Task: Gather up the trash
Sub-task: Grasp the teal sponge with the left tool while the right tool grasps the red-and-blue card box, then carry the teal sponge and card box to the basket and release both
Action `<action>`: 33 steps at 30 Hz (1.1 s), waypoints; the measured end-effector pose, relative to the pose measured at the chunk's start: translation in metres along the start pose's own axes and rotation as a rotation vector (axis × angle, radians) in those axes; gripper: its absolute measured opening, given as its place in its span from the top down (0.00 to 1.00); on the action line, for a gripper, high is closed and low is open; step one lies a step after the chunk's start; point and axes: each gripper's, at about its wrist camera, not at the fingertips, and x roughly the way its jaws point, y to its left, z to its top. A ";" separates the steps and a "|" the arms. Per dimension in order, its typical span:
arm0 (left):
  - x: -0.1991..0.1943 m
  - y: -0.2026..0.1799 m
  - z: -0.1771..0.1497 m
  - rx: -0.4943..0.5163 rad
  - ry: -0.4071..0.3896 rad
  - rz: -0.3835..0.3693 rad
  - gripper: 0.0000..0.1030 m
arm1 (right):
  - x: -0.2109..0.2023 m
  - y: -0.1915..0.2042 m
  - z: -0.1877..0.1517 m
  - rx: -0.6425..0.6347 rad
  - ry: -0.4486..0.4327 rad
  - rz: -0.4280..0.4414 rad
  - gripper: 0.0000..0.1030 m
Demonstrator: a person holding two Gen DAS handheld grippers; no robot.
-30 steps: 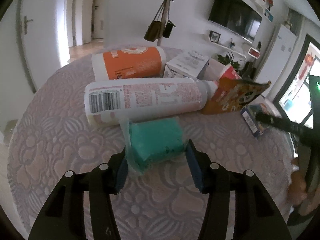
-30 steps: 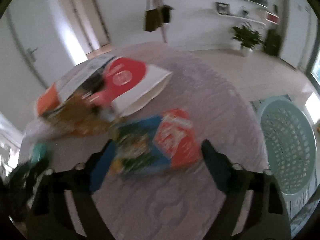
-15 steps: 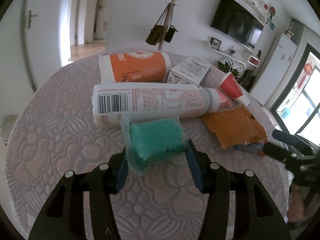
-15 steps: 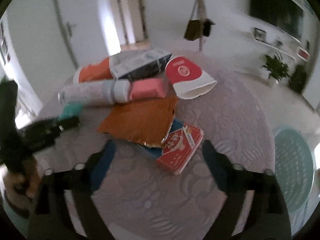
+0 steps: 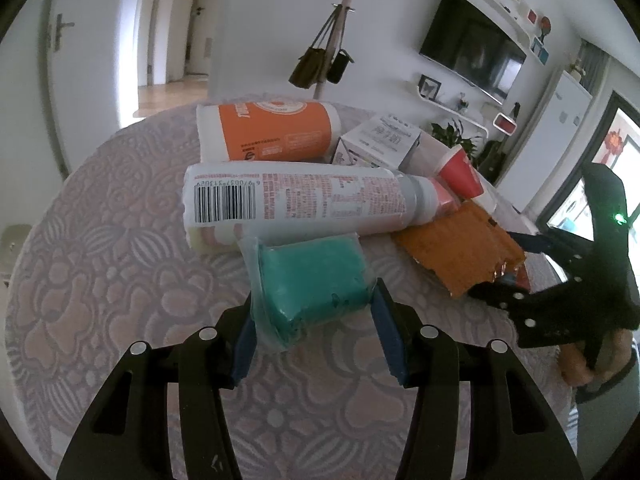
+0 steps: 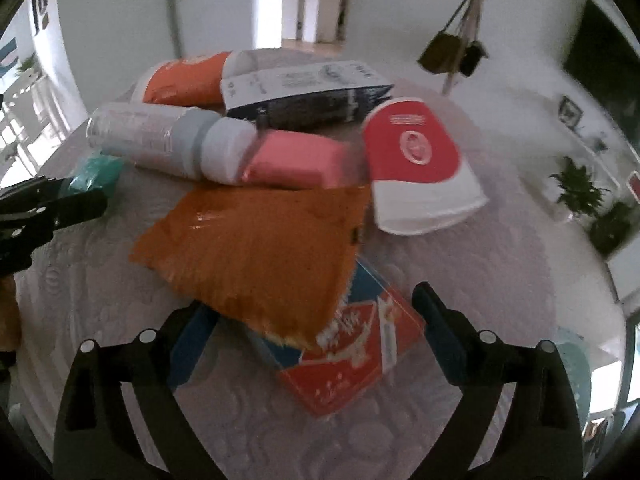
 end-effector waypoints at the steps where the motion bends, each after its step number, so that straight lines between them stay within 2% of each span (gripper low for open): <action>1: 0.000 0.000 0.001 0.000 0.001 0.000 0.51 | 0.001 -0.001 0.001 0.007 -0.002 0.020 0.12; 3: 0.000 0.000 0.001 0.000 -0.001 0.002 0.51 | 0.000 -0.001 0.001 0.020 -0.004 0.012 0.17; 5: 0.000 0.001 0.001 0.000 -0.005 0.006 0.51 | -0.005 0.001 -0.003 0.018 -0.023 0.006 0.31; 8: 0.001 0.001 0.000 0.002 -0.011 0.006 0.51 | -0.014 0.007 -0.012 0.039 -0.034 0.002 0.36; 14: -0.004 -0.012 -0.001 0.058 -0.041 -0.002 0.52 | -0.050 0.020 -0.052 0.122 -0.075 0.053 0.41; 17: -0.014 -0.020 -0.003 0.045 -0.047 -0.079 0.52 | -0.076 0.019 -0.071 0.214 -0.117 0.118 0.41; 22: -0.038 -0.051 -0.001 0.093 -0.095 -0.133 0.52 | -0.118 0.011 -0.080 0.286 -0.209 0.114 0.41; 25: -0.051 -0.070 0.000 0.115 -0.122 -0.172 0.52 | -0.138 0.008 -0.081 0.292 -0.254 0.042 0.42; 30: -0.057 -0.111 0.004 0.191 -0.154 -0.240 0.52 | -0.165 -0.020 -0.090 0.349 -0.319 -0.032 0.42; 33: -0.057 -0.134 0.006 0.236 -0.194 -0.319 0.52 | -0.180 -0.035 -0.105 0.385 -0.360 -0.095 0.41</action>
